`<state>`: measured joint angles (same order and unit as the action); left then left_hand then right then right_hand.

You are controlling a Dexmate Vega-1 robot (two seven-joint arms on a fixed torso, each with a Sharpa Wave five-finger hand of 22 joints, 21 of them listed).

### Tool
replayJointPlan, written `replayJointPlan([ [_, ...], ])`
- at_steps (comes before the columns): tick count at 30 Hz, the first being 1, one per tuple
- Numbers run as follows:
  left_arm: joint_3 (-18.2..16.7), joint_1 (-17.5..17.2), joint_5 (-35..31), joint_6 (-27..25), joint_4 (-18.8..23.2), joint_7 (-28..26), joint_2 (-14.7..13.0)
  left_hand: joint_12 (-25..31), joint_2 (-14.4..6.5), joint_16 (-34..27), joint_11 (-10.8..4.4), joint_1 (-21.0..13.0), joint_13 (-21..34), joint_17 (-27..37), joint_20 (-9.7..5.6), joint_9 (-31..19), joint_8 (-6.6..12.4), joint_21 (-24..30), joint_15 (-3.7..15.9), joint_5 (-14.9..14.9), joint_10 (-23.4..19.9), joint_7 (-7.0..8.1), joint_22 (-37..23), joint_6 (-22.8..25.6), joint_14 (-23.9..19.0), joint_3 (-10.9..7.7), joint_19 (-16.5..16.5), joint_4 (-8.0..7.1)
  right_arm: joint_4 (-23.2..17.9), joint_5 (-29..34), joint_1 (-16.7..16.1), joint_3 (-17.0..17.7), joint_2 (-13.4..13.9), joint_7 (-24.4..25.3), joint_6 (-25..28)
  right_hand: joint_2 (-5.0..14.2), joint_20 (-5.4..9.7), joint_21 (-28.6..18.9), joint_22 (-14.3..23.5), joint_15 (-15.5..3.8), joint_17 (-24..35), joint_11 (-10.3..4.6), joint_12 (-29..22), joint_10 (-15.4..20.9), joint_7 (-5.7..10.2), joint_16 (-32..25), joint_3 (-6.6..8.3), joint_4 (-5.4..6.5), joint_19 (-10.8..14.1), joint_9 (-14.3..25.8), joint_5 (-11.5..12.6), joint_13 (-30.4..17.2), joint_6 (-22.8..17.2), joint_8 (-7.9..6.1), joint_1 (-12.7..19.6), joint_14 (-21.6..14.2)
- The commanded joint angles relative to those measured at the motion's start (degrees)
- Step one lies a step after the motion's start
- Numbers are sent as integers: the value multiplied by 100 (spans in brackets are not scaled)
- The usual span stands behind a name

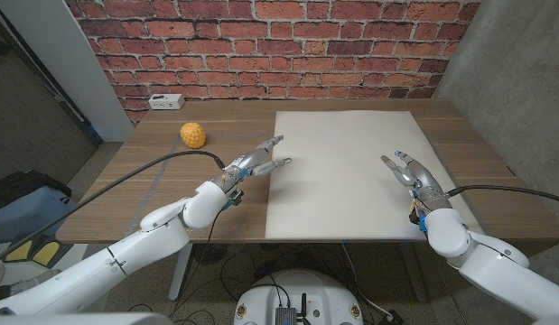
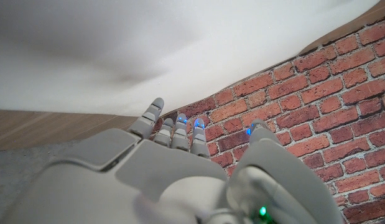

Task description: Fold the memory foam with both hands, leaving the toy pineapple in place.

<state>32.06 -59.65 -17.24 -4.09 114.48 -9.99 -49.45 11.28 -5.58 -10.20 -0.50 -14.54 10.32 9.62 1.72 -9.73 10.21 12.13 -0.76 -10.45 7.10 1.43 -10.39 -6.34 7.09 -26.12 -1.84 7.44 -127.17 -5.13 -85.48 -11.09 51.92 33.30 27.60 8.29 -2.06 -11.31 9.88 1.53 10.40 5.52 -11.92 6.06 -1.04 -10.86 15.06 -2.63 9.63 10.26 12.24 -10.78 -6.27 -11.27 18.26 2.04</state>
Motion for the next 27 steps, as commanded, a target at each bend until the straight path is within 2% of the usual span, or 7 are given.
replayJointPlan([
  [1, 90, 43, -430, -40, 156, 188, -62, 41, 1, -23, 9, -82, 3, 8, 6, -34, 54, 19, 25, 15, -53, 9, -19, 52, -64, 9, -91, 44, -423, 333, -301, 54, -19, 234, 798, -6, -28, -8, 15, 25, -4, -16, -30, 68, 14, -32, 32, -56, 34, 17, -38, -22, -61, -38, 94, -48],
  [6, 109, 37, -586, -55, 223, 249, -90, 44, 16, -24, -43, -112, 3, 7, 6, -34, 62, 26, 30, 14, -84, 11, -17, 95, -93, 17, -129, 64, -553, 437, -349, 19, -55, 287, 1090, -6, -34, -10, 15, 20, -5, -21, -30, 85, 32, -33, 54, -91, 43, 17, -47, -22, -99, -44, 138, -63],
  [13, 115, -10, -738, -71, 317, 337, -136, 55, 38, -25, 1, -149, 3, 7, 7, -34, 71, 33, 47, 13, -142, 11, -15, 153, -129, 28, -175, 88, -675, 541, -448, 15, -61, 316, 1361, -9, -35, -10, 14, 11, -6, -24, -30, 111, 41, -33, 83, -142, 48, 18, -59, -22, -131, -43, 199, -80],
  [14, 111, -19, -751, -73, 328, 345, -140, 51, 49, -19, -77, -173, 3, 7, 6, -34, 66, 29, 48, 12, -152, 13, -13, 162, -135, 33, -183, 100, -686, 550, -469, 21, -55, 312, 1381, -9, -34, -12, 14, 11, -7, -21, -31, 117, 42, -33, 87, -150, 53, 18, -61, -22, -137, -43, 209, -84],
  [19, 103, -48, -837, -98, 393, 414, -176, 53, 62, -25, -16, -203, 3, 7, 4, -33, 66, 30, 49, 11, -182, 3, -12, 192, -172, 42, -208, 112, -770, 652, -534, -10, -51, 360, 1604, -5, -26, -14, 14, -6, -7, -20, -32, 137, 61, -32, 108, -182, 65, 18, -69, -22, -162, -44, 249, -94],
  [20, 105, -52, -862, -111, 413, 437, -186, 50, 72, -21, -63, -222, 3, 7, 6, -31, 61, 25, 46, 11, -191, 7, -12, 200, -183, 50, -212, 119, -793, 674, -554, -14, -35, 361, 1641, -4, -29, -14, 14, -6, -7, -24, -33, 144, 60, -33, 114, -190, 66, 18, -71, -22, -166, -43, 260, -99],
  [27, 131, -64, -1035, -208, 534, 618, -250, 55, 95, -26, -41, -261, 3, 7, -43, -31, 60, 30, 55, 10, -245, 5, -11, 243, -238, 69, -260, 129, -1007, 857, -689, -93, 18, 439, 2073, 6, -25, -16, 14, -31, -7, -34, -34, 172, 89, -34, 144, -233, 77, 19, -82, -22, -196, -41, 316, -118],
])
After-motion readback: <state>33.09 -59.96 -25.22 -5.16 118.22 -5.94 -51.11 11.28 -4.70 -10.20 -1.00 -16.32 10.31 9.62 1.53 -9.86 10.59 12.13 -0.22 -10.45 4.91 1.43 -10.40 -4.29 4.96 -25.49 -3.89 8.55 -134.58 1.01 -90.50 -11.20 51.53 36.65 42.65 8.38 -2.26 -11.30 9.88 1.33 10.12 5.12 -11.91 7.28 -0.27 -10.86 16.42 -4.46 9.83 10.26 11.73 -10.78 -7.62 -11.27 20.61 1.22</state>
